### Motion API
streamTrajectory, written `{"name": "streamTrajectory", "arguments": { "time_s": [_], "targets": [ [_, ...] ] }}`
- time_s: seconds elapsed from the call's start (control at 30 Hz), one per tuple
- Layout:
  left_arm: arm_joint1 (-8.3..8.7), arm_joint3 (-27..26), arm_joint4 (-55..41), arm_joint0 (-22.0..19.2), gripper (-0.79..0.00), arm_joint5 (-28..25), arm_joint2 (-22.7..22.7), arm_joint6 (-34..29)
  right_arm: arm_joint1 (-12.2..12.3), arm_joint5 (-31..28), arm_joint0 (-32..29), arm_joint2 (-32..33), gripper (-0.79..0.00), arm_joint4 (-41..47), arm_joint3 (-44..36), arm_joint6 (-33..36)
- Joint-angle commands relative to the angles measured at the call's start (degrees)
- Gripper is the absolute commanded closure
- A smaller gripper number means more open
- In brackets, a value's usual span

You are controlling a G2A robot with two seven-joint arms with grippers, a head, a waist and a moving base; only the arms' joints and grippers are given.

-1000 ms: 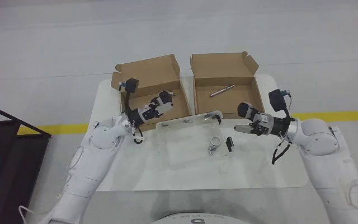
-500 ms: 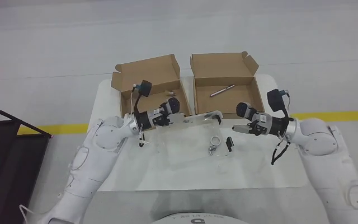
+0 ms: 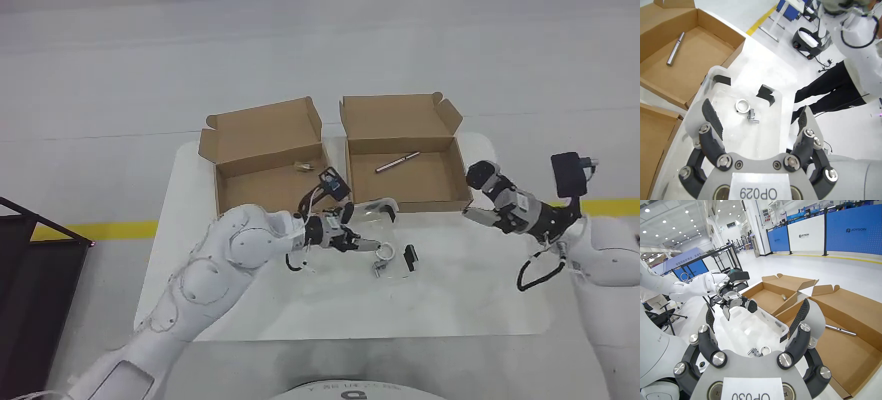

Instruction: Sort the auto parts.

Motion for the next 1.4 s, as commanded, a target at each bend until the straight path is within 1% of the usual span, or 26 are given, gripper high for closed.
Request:
{"name": "streamTrajectory", "arguments": {
  "time_s": [0.0, 0.07, 0.17, 0.2, 0.33, 0.47, 0.6, 0.8, 0.87, 1.0, 1.27, 1.37],
  "targets": [
    [-0.51, 1.2, 2.7, -1.4, -0.785, 0.4, 1.8, 0.8, 0.0, 0.0, -0.6, 0.4, -0.785, -0.5, 0.3, -1.6],
    [-1.11, 2.7, 6.0, -2.5, -0.785, 1.4, 3.8, 2.2, -0.1, 0.0, -1.1, 0.4, -0.785, -0.8, 0.9, -3.2],
    [-2.13, 5.0, 14.6, -4.4, -0.785, 3.2, 7.9, 3.3, 0.0, 0.0, -1.3, 0.2, -0.785, -1.5, 1.6, -4.7],
    [-2.52, 5.7, 15.9, -4.8, -0.785, 3.6, 9.1, 4.2, 0.0, 0.0, -1.4, 0.2, -0.785, -1.7, 1.7, -5.1],
    [-3.85, 7.8, 18.0, -6.3, -0.782, 4.2, 12.1, 5.3, 0.1, 0.0, -1.9, 0.6, -0.785, -3.1, 1.9, -6.5],
    [-5.04, 9.6, 19.2, -7.5, -0.72, 3.9, 15.0, 3.5, 0.3, 0.0, -2.4, 0.6, -0.785, -4.4, 1.8, -7.4],
    [-6.08, 11.6, 19.0, -8.7, -0.717, 3.1, 16.9, 1.7, 0.6, 0.0, -2.5, 0.4, -0.785, -5.2, 1.7, -8.0],
    [-6.85, 13.0, 16.1, -10.0, -0.733, 0.9, 17.5, -2.5, 1.1, 0.0, -1.8, -0.4, -0.785, -4.4, 2.4, -7.8],
    [-6.9, 13.1, 15.3, -10.5, -0.785, -0.3, 17.7, -5.2, 1.3, 0.0, -1.5, -0.7, -0.785, -4.2, 2.5, -7.6],
    [-6.92, 13.8, 12.2, -11.1, -0.785, -2.3, 17.5, -9.5, 1.6, 0.0, -0.9, -1.4, -0.785, -3.7, 2.7, -7.4],
    [-6.92, 13.5, 8.9, -12.0, -0.785, -4.4, 16.8, -12.2, 2.1, 0.0, -0.6, -2.0, -0.785, -3.5, 3.2, -7.7],
    [-7.2, 13.3, 9.6, -12.4, -0.785, -4.1, 17.1, -11.2, 2.2, 0.0, -0.6, -2.1, -0.785, -3.6, 3.4, -8.1]
  ]
}}
